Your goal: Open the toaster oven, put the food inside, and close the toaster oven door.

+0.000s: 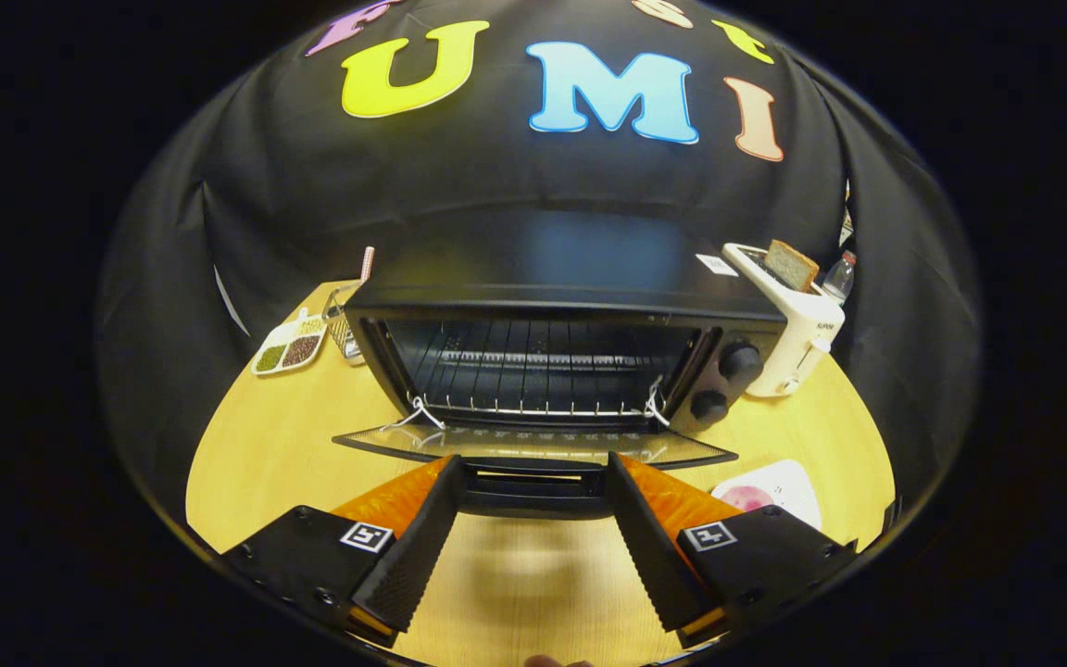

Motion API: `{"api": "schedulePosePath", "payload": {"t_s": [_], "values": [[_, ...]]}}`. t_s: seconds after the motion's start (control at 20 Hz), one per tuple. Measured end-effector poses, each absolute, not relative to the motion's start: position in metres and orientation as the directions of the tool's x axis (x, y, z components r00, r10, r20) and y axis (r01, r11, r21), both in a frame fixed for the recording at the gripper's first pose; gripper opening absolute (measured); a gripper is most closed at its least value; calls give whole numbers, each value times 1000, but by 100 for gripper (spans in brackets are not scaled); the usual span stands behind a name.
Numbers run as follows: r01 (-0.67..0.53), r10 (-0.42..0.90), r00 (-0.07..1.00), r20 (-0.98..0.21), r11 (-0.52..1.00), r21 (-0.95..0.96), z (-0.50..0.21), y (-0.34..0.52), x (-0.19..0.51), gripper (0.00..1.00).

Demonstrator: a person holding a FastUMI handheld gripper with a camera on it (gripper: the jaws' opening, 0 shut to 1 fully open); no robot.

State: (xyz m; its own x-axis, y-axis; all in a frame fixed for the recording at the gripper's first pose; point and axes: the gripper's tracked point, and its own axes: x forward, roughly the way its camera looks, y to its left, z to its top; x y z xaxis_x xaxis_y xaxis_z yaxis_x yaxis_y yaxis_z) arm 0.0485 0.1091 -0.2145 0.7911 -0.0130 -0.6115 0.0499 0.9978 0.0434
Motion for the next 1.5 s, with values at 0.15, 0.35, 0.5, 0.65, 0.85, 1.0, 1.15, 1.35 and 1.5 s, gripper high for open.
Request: {"api": "schedulePosePath", "payload": {"t_s": [0.15,0.35,0.5,0.65,0.85,1.0,1.15,1.35,1.5], "values": [[84,3,717,-697,992,90,-254,111,27,98],[103,-23,669,-743,993,61,-284,98,10,98],[75,-15,659,-752,996,46,-284,101,-3,98],[23,31,667,-745,998,62,-273,107,-13,98],[-20,23,704,-710,1000,12,-248,91,-23,98],[-25,7,726,-688,1000,-16,-230,64,-33,98],[-29,-21,758,-652,997,-66,-215,28,-30,97],[-20,-15,757,-653,999,-47,-210,-12,-27,97],[-33,16,740,-672,999,-13,-213,-38,-22,98]]}}
